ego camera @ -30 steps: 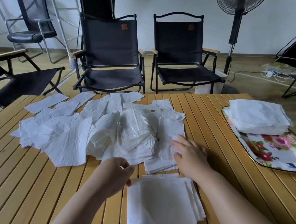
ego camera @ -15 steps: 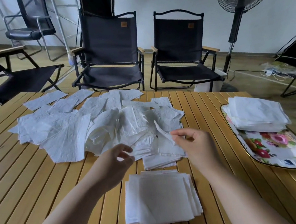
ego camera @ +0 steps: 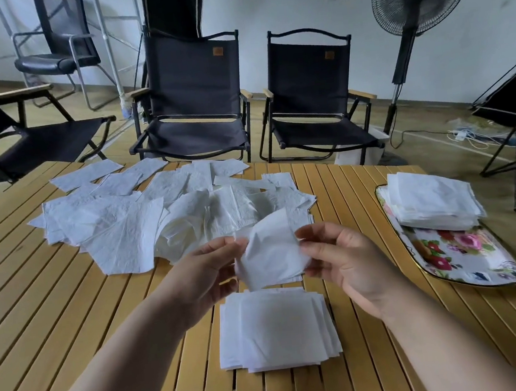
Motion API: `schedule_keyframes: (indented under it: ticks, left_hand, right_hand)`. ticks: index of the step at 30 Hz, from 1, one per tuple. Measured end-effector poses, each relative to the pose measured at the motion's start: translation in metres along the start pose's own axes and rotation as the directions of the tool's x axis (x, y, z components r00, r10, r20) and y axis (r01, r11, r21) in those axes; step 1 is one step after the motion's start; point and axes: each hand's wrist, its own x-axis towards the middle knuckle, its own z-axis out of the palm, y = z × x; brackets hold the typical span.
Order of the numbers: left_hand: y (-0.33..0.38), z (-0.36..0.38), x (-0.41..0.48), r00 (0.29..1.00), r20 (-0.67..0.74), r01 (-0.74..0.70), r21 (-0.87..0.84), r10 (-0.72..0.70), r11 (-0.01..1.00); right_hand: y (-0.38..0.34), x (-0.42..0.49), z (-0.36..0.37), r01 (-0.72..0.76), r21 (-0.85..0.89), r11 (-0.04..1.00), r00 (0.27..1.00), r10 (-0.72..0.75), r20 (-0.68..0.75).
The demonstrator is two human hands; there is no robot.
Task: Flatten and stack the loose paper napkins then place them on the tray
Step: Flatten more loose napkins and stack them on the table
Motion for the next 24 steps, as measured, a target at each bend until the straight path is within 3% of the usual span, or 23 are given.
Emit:
schedule_keyframes:
  ticks: [9, 18, 22, 24]
  left_hand:
    - [-0.0013, -0.0042, -0.0037, 0.998, -0.054, 0.014, 0.029, -0.012, 0.999]
    - [0.0008, -0.0024, -0.003, 0.997, -0.07, 0.015, 0.062, -0.011, 0.998]
    - [-0.0019, -0.0015, -0.0024, 0.998, -0.056, 0.005, 0.113, 0.001, 0.994]
    - [-0.0033, -0.0004, -0.0029, 1.0, -0.03, 0.014, 0.138, -0.01, 0.99]
  right_hand:
    - [-0.0002, -0.0037, 0.005, -0.006, -0.267, 0.964, 1.0, 0.006, 0.002]
    - [0.0033, 0.0001, 0.0052, 0.003, -0.304, 0.953, 1.0, -0.011, -0.023]
    - [0.0028, -0.0006, 0.006, -0.056, -0.235, 0.97, 0.998, 0.054, -0.012]
    - [0.0031, 0.0004, 0.0055, -0.096, -0.3, 0.949, 0.995, 0.098, -0.008]
